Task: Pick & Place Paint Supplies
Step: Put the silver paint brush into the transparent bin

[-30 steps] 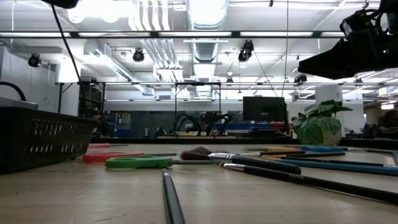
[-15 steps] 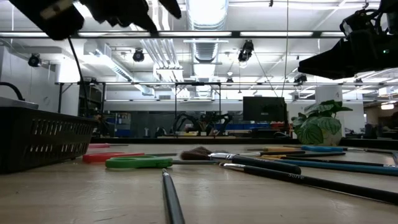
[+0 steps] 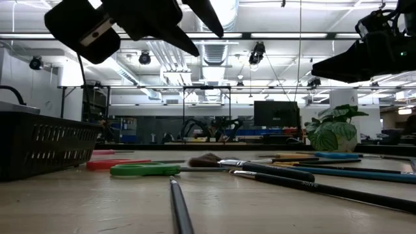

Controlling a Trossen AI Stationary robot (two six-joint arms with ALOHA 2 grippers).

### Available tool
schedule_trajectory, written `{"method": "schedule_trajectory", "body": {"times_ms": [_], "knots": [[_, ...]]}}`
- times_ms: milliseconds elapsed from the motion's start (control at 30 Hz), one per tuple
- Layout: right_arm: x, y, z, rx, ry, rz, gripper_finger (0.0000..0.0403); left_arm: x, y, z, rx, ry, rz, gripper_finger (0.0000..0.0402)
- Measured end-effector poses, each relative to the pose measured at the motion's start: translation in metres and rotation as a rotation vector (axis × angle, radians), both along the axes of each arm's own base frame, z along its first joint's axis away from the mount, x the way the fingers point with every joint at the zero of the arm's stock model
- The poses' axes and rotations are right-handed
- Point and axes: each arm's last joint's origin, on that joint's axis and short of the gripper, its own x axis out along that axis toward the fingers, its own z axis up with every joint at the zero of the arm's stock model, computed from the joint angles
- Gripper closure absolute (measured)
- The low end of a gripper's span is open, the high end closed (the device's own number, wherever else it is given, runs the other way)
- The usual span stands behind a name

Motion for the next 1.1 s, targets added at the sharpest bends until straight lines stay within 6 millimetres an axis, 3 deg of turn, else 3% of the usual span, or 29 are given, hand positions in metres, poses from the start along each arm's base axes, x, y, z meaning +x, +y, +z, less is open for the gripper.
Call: {"method": "schedule_trajectory", "body": {"times_ms": [167,667,1100], "knots": [[0.000,0.000,0.000,0.001,-0.001,0.000,0.0074,0.007,-0.004,-0.002,-0.001,0.060,0.003,0.0278],[0.000,0.000,0.000,0.000,0.000,0.000,0.0074,0.038,-0.019,-0.037,-0.137,0.422,0.105,0.0279],[0.000,0.000,0.000,0.000,0.000,0.000,0.0074,0.045,-0.014,-0.073,-0.146,0.521,0.147,0.0278]]}}
